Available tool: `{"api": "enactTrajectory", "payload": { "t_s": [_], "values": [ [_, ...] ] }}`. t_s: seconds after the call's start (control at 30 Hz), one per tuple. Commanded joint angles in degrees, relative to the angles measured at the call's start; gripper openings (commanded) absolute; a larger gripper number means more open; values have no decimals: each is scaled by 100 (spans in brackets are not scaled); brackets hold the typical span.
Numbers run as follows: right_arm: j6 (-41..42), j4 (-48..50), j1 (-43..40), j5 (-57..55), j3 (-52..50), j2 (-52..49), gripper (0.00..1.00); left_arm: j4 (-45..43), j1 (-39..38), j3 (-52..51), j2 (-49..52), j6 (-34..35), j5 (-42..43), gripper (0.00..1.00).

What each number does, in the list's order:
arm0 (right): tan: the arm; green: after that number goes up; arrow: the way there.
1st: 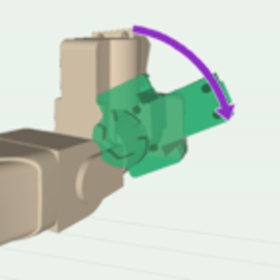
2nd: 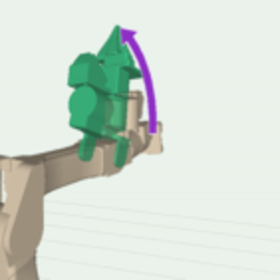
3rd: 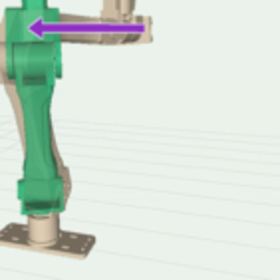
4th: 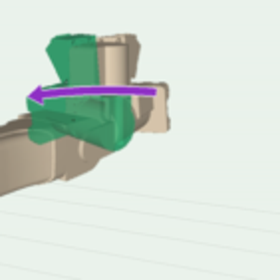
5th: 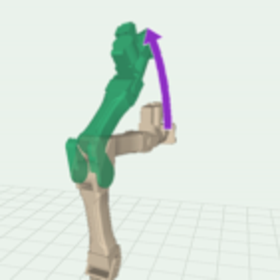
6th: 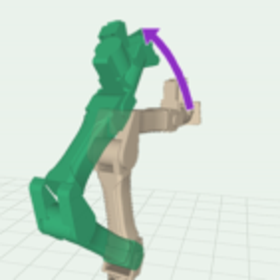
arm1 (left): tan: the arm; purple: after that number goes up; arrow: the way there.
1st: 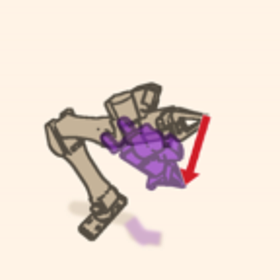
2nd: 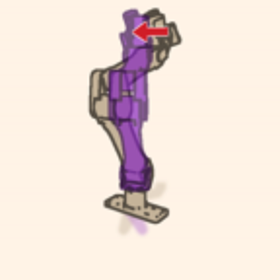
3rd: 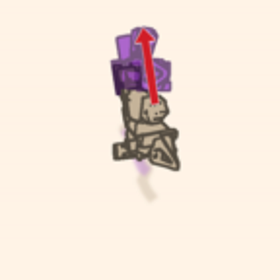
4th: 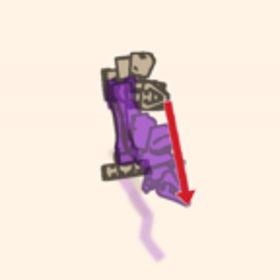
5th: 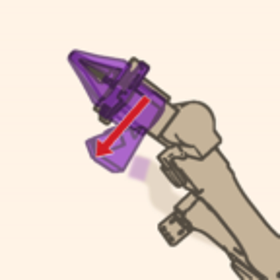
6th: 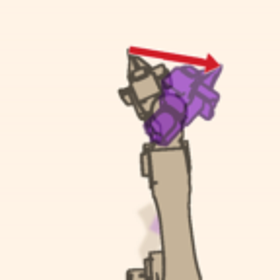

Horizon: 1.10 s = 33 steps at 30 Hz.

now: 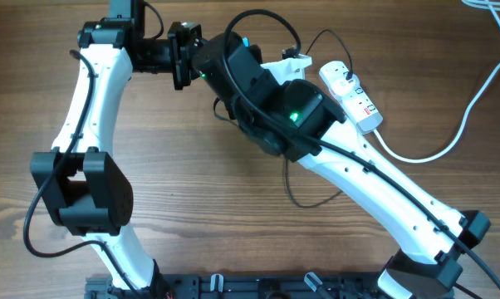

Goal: Plug charger to phone and switch on socket
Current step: 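Move the right gripper to the black USB-C cable end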

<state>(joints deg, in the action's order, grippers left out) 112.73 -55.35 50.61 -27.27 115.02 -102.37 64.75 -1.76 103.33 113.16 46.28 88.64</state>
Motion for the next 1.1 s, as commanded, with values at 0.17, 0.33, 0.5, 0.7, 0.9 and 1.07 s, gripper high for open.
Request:
{"api": "enactTrajectory", "payload": {
  "t_s": [0.17, 0.33, 0.5, 0.7, 0.9, 1.07],
  "values": [
    [-1069, -79, 28, 225, 81, 70, 52, -24, -9, -13, -107, -37, 168, 4],
    [-3521, -57, -144, -483, 90, 564, 68, -179, 177, -13, -98, -39, -503, 4],
    [-6618, -684, -975, 610, 90, 1139, 100, -175, 428, -13, -98, -848, -2308, 4],
    [-6631, -2695, -2155, 1119, -699, 529, 99, -120, 435, -13, -529, -1283, -3145, 4],
    [-7652, -1165, -2155, 2638, -2675, 44, 100, 455, 592, -13, -1703, -804, -6937, 4],
    [-7960, 463, -2155, 3152, -4286, 44, 95, 922, 590, -15, -1700, -811, -7930, 4]
  ]
}}
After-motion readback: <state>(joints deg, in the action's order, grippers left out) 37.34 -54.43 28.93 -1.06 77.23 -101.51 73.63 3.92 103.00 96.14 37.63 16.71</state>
